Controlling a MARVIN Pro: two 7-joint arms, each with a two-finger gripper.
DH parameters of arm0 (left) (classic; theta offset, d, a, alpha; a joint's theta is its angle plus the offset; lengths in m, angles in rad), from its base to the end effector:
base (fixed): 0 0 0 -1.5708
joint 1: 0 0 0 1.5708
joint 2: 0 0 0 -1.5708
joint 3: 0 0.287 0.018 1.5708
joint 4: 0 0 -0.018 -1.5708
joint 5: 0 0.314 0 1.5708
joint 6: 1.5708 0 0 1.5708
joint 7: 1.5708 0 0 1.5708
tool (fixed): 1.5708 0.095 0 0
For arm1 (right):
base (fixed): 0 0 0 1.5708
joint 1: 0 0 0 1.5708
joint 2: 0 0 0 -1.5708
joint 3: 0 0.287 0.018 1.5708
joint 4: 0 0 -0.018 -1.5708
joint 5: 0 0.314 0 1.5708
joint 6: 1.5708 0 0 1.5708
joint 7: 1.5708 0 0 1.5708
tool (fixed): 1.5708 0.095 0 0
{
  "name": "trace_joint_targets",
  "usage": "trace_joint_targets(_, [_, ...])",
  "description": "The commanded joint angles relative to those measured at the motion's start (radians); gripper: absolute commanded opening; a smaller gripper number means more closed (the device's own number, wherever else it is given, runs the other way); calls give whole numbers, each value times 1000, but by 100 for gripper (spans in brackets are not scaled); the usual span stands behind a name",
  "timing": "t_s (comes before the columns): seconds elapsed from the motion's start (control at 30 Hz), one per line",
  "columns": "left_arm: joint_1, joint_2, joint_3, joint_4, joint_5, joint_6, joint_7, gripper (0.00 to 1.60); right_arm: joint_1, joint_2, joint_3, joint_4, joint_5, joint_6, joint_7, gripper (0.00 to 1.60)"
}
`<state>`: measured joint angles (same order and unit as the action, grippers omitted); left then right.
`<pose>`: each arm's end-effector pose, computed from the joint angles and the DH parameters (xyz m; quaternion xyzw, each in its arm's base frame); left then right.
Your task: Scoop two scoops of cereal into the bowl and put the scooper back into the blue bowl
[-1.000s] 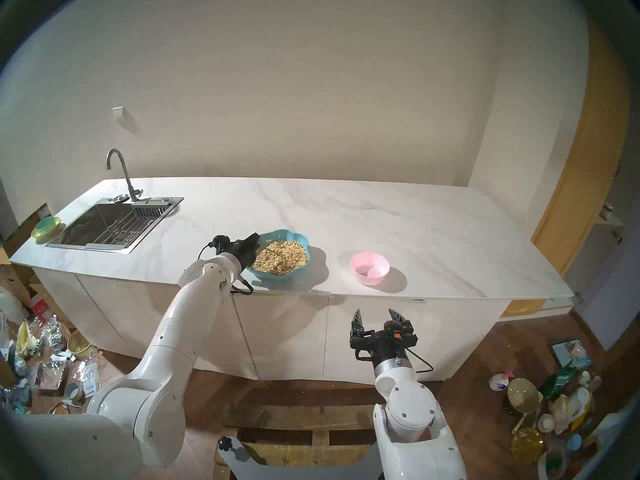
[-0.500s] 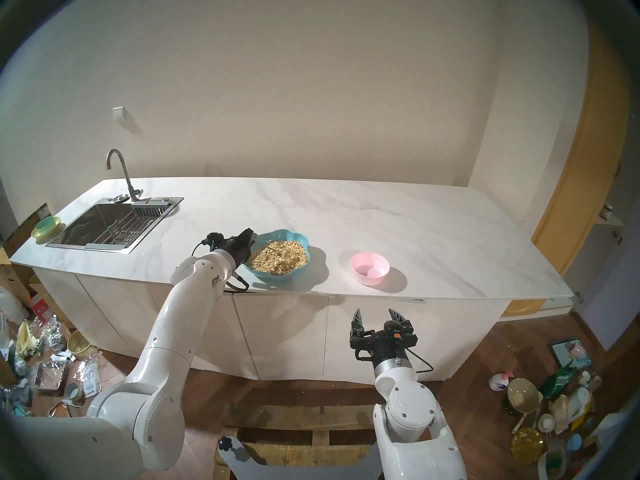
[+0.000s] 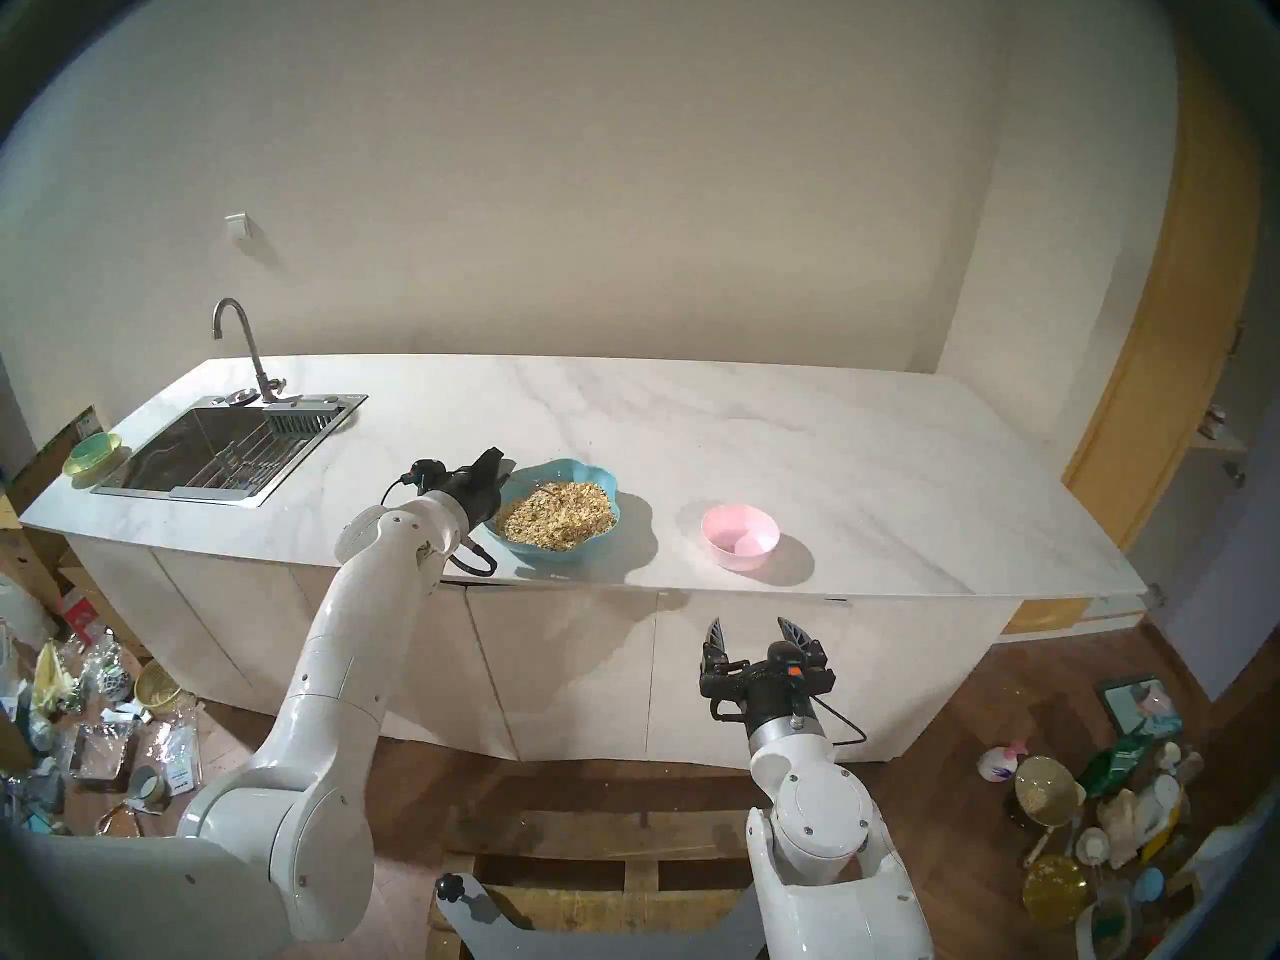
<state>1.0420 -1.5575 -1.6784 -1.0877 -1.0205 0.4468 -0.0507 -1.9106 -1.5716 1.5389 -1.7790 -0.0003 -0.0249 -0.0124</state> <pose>0.5628 0.0076 -0.2547 0.6943 0.2841 0.5042 0.4279 0.3245 0.0124 -0.3457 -0.7438 -0.0032 -0.6683 0.0095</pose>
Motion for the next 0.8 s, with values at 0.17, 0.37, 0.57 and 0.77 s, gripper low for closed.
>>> trace_joint_targets(0.17, [-29,-31,-42,-32,-63,59,47,0,5,-3,-1,-25,2,-3,0,160])
trace_joint_targets(0.37, [-29,-39,-52,-36,-77,76,73,0,5,-3,-1,-25,2,-3,0,160])
trace_joint_targets(0.57, [-37,-42,-44,-39,-71,76,84,0,5,-3,-1,-24,2,-4,0,160])
trace_joint_targets(0.77, [-66,-37,-14,-43,-53,73,91,0,6,-3,-1,-23,2,-4,0,160])
